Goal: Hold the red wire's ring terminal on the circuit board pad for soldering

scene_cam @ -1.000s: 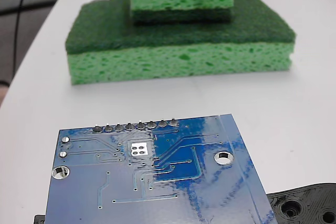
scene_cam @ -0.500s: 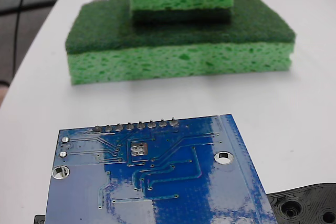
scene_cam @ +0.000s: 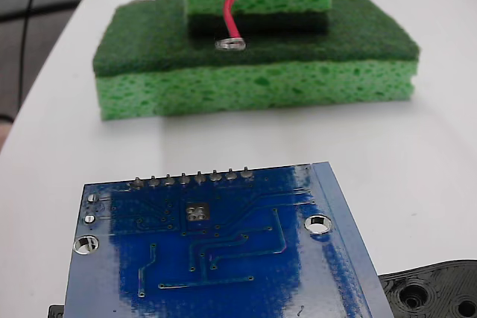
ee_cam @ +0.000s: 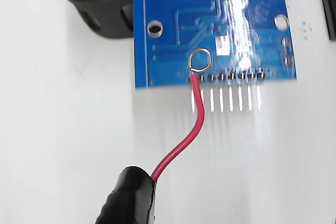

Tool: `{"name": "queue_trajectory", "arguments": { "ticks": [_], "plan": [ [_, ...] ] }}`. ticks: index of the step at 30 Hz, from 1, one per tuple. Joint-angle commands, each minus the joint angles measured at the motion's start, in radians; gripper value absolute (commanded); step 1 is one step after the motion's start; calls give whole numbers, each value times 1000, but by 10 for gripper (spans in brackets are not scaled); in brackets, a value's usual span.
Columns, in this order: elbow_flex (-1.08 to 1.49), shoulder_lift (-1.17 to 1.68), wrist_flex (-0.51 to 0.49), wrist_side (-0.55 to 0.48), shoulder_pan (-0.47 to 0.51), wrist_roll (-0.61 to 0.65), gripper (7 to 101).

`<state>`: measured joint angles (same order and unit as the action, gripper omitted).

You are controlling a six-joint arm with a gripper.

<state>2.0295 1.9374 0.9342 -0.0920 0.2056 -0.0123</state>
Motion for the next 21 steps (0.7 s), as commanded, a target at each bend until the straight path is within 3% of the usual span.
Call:
{"name": "queue_trajectory", "arguments": {
  "ticks": [1, 21],
  "plan": [
    [-46, -38, 3, -15, 0, 3, 1003],
    [-221, -186, 130, -49, 43, -2, 1003]
  ]
}}
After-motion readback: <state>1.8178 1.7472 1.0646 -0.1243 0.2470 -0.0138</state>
